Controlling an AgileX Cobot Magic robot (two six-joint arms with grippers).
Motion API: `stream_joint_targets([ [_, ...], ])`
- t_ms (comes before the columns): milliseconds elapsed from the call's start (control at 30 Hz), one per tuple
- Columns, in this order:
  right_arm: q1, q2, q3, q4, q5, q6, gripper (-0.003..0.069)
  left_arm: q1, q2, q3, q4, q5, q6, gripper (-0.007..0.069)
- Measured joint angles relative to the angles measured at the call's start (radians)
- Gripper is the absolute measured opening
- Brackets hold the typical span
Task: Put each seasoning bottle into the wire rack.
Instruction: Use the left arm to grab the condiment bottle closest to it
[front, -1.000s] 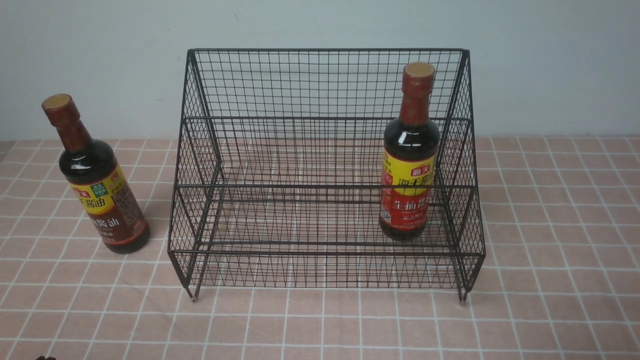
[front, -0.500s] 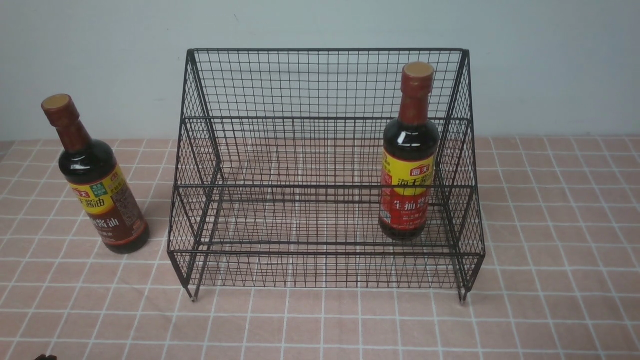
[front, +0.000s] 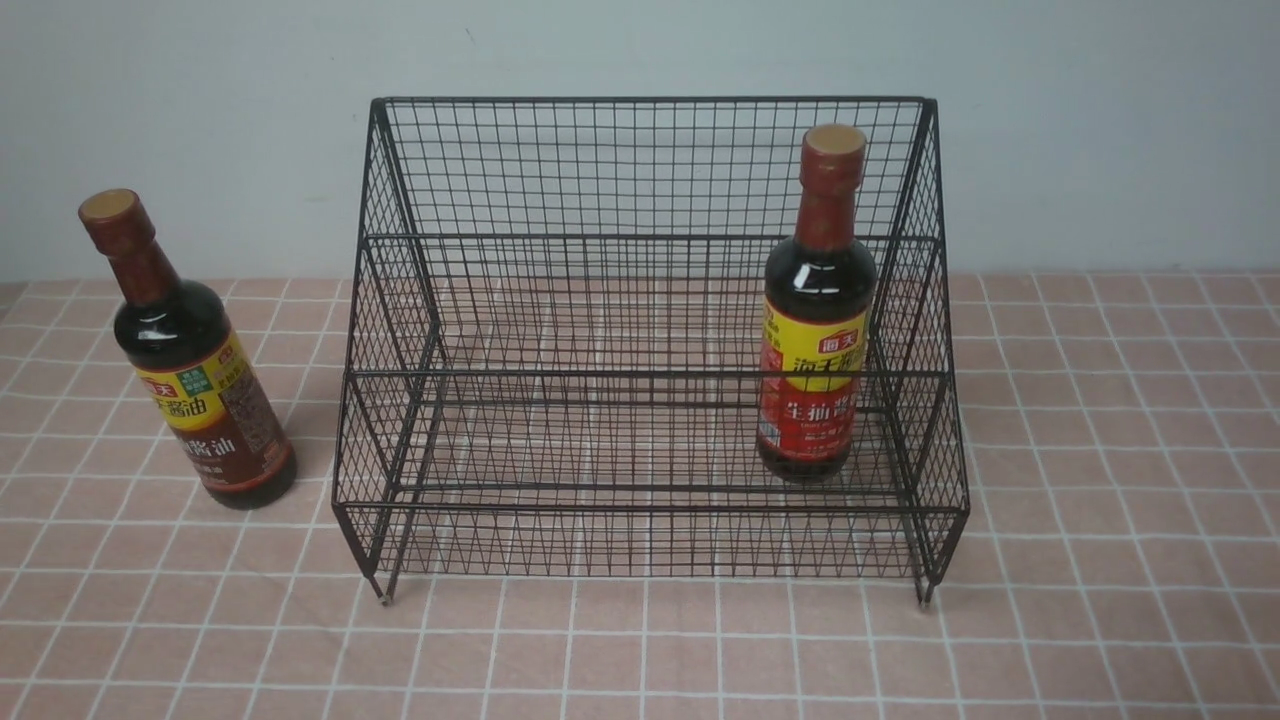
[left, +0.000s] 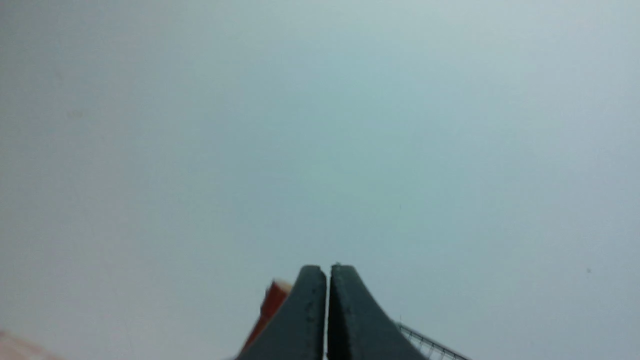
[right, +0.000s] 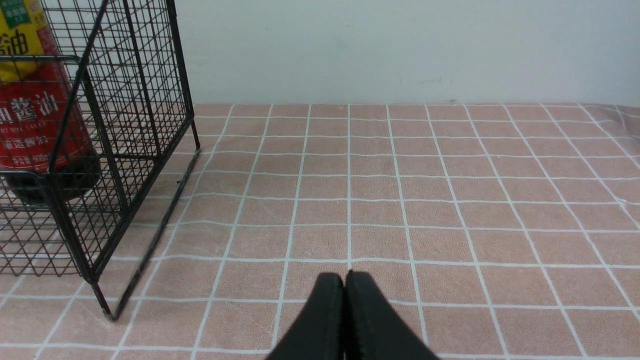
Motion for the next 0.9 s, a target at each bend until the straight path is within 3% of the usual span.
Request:
stream_joint_targets([
  [233,0.0,0.0,0.0,0.0,0.0,0.0,-0.0014,0.0,0.333,-0.199,0.199,-0.003,0.132,-0.0006],
  [467,0.0,0.0,0.0,0.0,0.0,0.0,-0.0014,0.0,0.723,-0.399,0.216,-0.003,0.165,0.0048],
  [600,0.0,0.0,0.0,0.0,0.0,0.0,-0.0014,0.0,0.9,-0.509,0.183,-0.005,0.188,0.0148],
  [633,0.0,0.0,0.0,0.0,0.0,0.0,-0.0014,0.0,0.956,-0.561,0.138,-0.015,0.216,0.0206],
  [733,0.0,0.0,0.0,0.0,0.0,0.0,-0.0014,0.0,1.007,-0.62,0.056,-0.034,0.26,0.0283],
  [767,0.0,0.0,0.0,0.0,0.0,0.0,-0.0014,0.0,1.044,-0.668,-0.022,-0.043,0.303,0.035],
  [900,0.0,0.0,0.0,0.0,0.0,0.0,-0.0014,0.0,1.128,-0.761,-0.127,-0.055,0.418,0.0442],
])
